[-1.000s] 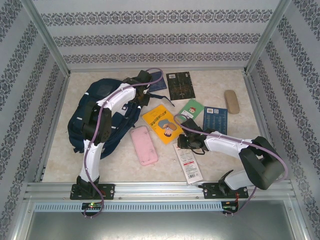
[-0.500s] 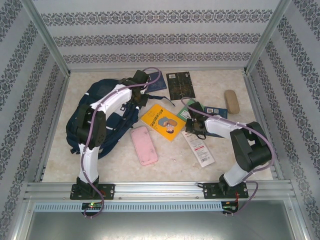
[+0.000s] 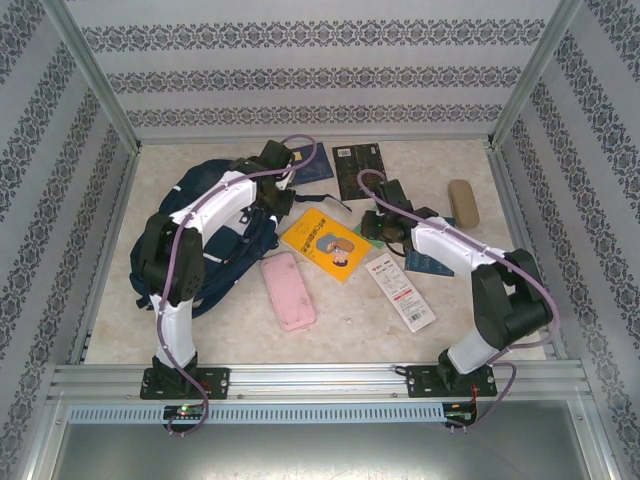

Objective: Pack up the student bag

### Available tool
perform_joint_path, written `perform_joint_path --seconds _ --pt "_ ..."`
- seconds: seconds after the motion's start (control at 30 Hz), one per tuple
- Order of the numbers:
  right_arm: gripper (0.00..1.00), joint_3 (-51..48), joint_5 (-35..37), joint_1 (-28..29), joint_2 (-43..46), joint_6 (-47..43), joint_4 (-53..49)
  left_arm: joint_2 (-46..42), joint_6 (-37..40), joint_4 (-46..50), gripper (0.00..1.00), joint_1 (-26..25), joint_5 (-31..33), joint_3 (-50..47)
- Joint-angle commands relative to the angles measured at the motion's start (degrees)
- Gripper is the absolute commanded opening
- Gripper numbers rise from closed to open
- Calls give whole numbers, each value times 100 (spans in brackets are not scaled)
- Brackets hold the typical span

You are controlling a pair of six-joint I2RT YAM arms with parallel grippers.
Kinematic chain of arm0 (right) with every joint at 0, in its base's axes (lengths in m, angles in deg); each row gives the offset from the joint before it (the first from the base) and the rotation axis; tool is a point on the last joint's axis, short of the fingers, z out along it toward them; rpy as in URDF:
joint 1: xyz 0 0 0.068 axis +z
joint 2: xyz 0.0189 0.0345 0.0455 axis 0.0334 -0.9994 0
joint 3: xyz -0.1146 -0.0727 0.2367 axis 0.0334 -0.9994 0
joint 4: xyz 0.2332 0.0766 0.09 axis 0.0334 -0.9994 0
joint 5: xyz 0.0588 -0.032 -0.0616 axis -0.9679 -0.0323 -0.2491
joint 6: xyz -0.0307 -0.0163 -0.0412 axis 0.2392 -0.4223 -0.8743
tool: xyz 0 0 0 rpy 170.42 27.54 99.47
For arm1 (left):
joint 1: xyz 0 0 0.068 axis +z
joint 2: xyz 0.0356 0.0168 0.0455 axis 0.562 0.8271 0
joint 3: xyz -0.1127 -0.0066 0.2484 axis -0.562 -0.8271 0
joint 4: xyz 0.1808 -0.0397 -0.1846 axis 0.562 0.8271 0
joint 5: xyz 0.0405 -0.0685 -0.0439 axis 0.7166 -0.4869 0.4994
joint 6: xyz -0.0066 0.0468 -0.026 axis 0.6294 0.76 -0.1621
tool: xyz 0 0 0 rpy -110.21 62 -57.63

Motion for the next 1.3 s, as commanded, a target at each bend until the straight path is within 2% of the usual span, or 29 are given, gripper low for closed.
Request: perform_joint_path --seconds 0.0,0.03,0.13,0.27,0.37,0.47,0.53,0.6,0.63,0.67,0.73,0.93,1.03,1.27 --pt "32 187 -662 561 57 -51 465 -272 169 -85 7 57 -74 -40" --pt "32 235 -702 737 -10 31 544 -223 170 -98 0 67 -58 -49" --pt "32 256 -1086 1162 -254 122 1142 -81 106 -52 0 121 -156 122" --pt "29 417 -1154 1731 -671 -86 1785 -90 100 17 0 130 -197 375" --pt "30 579 -1277 1814 -1036 270 2171 -162 118 91 0 142 -416 487" --pt "37 687 -1761 1721 -1357 870 2708 -247 95 80 1 137 -824 416" --pt "38 629 -1786 1627 -1435 1191 2965 -263 48 57 12 134 -918 339" --pt "38 455 -1786 1529 -1438 1445 3253 -295 -130 80 39 152 -677 292" --pt "40 407 -1795 1485 -1438 1498 3316 -351 -243 101 46 180 -526 249" --pt "43 403 -1815 1462 -1446 1488 3281 -421 -387 144 47 215 -331 212" --pt "49 475 -1794 1433 -1488 1424 3106 -603 -698 242 48 319 -39 112" --pt "54 1046 -1321 1229 -1822 1434 2303 -1785 -1871 404 47 488 294 -1018" --pt "56 1507 -1285 1086 -2128 1439 1964 -2515 -2873 411 48 490 127 -1921" --pt "59 2851 -1383 981 -3126 1411 1048 -4359 -5362 -578 51 404 -1004 -4437"
